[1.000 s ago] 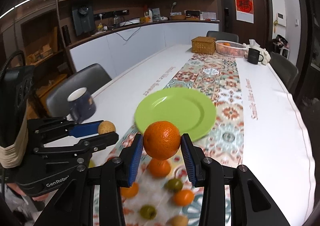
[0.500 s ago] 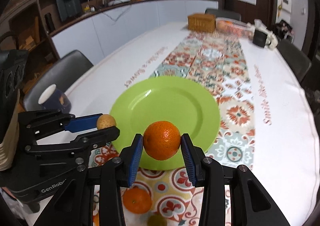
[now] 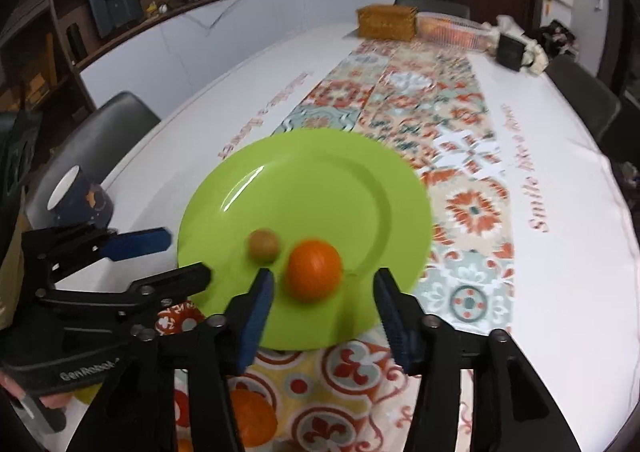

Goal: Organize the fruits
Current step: 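Lower both held fruits onto the green plate and open both tools, then withdraw both tools from the plate back toward the remaining fruits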

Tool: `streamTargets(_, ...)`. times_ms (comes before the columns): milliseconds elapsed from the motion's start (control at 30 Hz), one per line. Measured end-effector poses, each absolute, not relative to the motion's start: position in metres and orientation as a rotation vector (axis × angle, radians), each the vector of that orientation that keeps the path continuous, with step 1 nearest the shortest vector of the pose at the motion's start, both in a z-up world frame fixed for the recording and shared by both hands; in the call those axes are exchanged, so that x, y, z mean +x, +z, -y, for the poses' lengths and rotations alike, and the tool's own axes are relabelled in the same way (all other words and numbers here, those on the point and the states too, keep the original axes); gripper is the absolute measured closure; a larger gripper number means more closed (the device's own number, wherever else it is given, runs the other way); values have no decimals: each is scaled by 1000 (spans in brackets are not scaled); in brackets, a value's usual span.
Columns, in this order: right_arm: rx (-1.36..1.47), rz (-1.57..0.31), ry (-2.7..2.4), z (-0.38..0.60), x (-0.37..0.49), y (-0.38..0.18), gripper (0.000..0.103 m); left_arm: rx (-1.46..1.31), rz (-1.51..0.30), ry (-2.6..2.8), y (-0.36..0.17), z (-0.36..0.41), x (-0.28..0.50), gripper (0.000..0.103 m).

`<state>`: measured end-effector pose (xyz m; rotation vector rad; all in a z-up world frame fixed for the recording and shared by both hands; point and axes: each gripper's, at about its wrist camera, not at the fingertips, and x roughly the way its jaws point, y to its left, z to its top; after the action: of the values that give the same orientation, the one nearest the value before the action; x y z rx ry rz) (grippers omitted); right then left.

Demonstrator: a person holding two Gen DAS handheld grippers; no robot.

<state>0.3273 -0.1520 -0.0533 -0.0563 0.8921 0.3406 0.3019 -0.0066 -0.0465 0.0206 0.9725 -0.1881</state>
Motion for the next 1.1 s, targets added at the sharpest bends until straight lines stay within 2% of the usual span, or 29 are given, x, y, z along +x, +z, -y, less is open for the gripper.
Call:
streamTargets(100,-57,-838,316,159,309,-37,48,28,-924,-162,-32,4,280,45)
streamTargets(200,-81,-772,294,161,285,-19,38,37,-879,-140,-18,4,258,41)
streamTargets(267,-99,-731,291,160,267,-8,38,41,-844,-140,-8,5,243,34)
streamTargets(400,-86,-684,306,161,237,9,33,33,-797,-138,9,6,215,33)
streamTargets(700,-57,-615,309,163,183,38,32,52,-695,-99,40,-2,158,21)
streamTargets(1100,-65,-560,288,151,127,38,30,53,-651,-32,38,-23,93,17)
